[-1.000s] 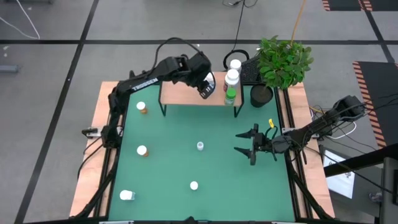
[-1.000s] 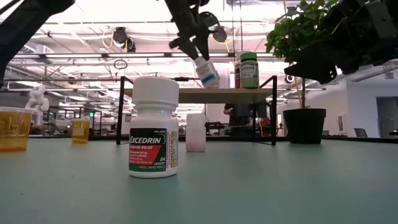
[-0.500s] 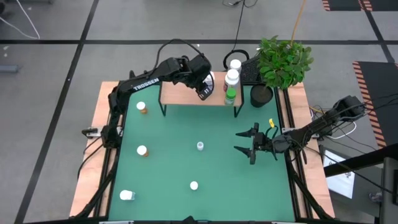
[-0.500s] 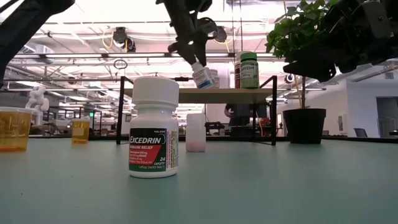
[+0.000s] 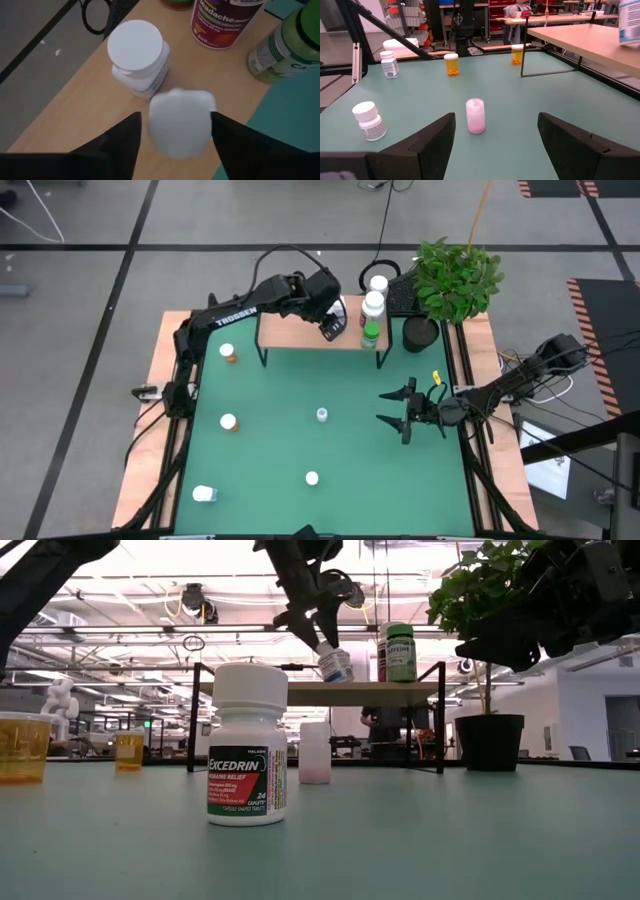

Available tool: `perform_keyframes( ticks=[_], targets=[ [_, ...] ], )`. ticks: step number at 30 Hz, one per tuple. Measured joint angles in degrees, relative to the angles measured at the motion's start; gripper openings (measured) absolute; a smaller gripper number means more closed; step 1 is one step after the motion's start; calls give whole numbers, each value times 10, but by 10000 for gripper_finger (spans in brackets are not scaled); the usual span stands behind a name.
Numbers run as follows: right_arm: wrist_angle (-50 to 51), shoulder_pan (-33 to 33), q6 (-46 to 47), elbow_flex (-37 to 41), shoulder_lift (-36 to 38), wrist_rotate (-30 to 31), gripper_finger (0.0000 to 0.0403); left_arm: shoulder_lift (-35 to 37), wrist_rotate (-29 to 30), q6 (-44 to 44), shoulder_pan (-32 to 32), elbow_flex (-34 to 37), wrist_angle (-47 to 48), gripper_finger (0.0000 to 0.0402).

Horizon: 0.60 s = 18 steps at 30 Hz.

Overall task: Pick and place medicine bottles onto shelf by color
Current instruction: Align the top big blue pill bottle with the other big blue pill bottle on the shelf

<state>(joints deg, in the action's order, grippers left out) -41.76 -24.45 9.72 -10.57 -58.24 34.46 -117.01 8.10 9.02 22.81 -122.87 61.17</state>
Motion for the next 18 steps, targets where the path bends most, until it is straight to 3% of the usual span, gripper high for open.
perform_keyframes(
  ticks=[8, 18],
  targets=[
    [0, 0, -1, 0, 0, 0, 276, 0, 0, -3, 0, 0, -14, 294],
    [5, 0, 0, 0, 0, 0, 276, 1, 0, -17, -10, 0, 11, 286]
  ],
)
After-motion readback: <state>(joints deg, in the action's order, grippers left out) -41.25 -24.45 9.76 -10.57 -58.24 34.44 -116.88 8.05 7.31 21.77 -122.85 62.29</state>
